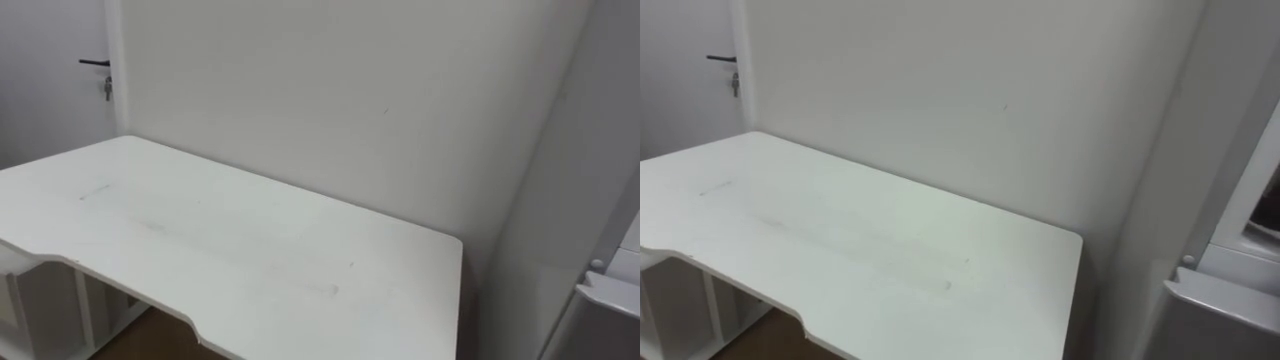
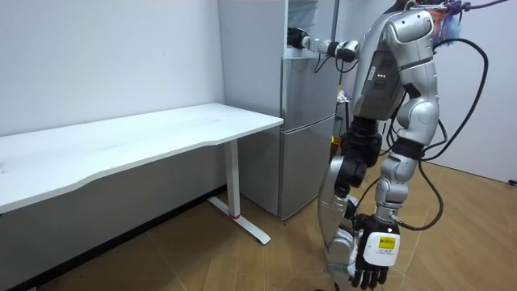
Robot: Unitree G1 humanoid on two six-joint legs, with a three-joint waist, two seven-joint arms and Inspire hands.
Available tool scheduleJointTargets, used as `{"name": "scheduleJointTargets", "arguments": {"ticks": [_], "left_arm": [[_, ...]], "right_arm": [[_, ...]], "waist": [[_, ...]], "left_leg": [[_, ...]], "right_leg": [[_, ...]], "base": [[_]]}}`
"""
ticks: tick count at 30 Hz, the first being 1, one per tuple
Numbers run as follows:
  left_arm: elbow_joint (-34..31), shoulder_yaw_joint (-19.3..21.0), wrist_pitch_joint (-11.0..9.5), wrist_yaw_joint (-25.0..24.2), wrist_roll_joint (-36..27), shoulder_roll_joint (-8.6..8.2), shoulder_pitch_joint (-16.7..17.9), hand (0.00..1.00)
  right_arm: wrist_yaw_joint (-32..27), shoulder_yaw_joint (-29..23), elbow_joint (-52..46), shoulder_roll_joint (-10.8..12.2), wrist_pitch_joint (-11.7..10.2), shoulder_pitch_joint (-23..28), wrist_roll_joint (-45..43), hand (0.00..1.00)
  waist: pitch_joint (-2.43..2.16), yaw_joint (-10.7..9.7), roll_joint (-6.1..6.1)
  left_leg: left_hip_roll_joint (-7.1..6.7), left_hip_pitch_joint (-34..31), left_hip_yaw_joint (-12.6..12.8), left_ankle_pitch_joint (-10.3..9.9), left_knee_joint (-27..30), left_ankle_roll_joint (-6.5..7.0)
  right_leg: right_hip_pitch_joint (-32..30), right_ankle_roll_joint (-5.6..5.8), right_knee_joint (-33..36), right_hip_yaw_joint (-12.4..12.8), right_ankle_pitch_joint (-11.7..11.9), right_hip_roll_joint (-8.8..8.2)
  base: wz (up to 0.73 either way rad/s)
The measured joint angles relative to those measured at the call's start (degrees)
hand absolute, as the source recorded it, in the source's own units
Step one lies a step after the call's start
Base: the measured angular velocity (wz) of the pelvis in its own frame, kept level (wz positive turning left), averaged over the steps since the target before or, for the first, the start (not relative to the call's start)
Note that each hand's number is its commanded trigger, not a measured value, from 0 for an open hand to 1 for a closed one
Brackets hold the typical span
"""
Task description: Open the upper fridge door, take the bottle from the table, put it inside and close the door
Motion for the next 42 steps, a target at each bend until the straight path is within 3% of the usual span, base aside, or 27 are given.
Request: {"name": "scheduleJointTargets", "arguments": {"ticks": [5,11,18,22,28,38,42], "left_arm": [[-0.3,0.0,0.0,-0.4,0.1,0.39,0.0,0.00],[-0.1,0.0,-0.3,0.1,0.0,0.10,-0.1,0.00],[-0.1,0.0,-3.3,1.5,0.1,-0.34,-0.4,0.00],[-0.1,0.0,-4.2,1.5,0.2,-0.36,-0.3,0.00],[0.3,-0.1,-6.3,1.4,1.6,-0.39,-0.7,0.00],[1.6,-0.7,-6.6,1.5,1.7,-1.59,-1.5,0.00],[2.8,-1.0,-7.6,1.4,3.6,-2.07,-1.5,0.00]], "right_arm": [[-0.8,0.0,-0.8,0.0,0.1,0.3,-0.5,0.00],[-5.4,0.1,-8.7,0.6,0.6,4.2,-3.3,0.00],[-13.5,0.1,-19.0,1.9,0.2,8.5,-4.1,0.00],[-17.0,0.0,-24.3,2.0,-0.1,8.7,-4.2,0.00],[-19.8,-0.8,-35.7,2.0,-2.1,12.0,-4.2,0.00],[-20.1,-6.2,-44.9,2.1,-4.2,16.1,-4.3,0.00],[-20.6,-8.3,-47.8,4.4,-5.3,16.8,-6.4,0.00]], "waist": [[0.00,0.0,0.00],[-0.01,0.3,0.55],[-0.13,0.1,0.94],[-0.08,-1.3,1.04],[0.34,-3.1,1.62],[0.44,-5.1,2.07],[0.40,-5.8,1.96]], "left_leg": [[0.00,0.2,0.2,0.0,-0.1,0.00],[-0.01,0.2,0.5,0.0,-0.5,-0.02],[-0.03,0.1,1.2,0.1,-1.1,-0.04],[-0.04,-0.3,1.5,0.1,-1.4,0.01],[-0.04,0.3,2.3,0.1,-2.1,0.02],[0.18,0.4,3.5,0.1,-2.5,0.01],[0.39,0.6,4.3,0.1,-2.7,-0.03]], "right_leg": [[0.0,0.00,0.0,0.3,0.0,0.01],[-0.6,0.00,0.2,0.7,0.0,0.01],[-1.7,0.00,0.2,1.8,0.0,0.12],[-2.3,0.01,0.2,2.1,0.0,0.14],[-2.6,0.04,0.1,3.1,0.0,0.28],[-3.2,0.04,0.2,3.5,0.0,0.41],[-3.5,0.02,0.2,4.3,0.0,0.70]], "base": [[0.00],[-0.04],[-0.09],[-0.05],[-0.08],[-0.04],[-0.09]]}}
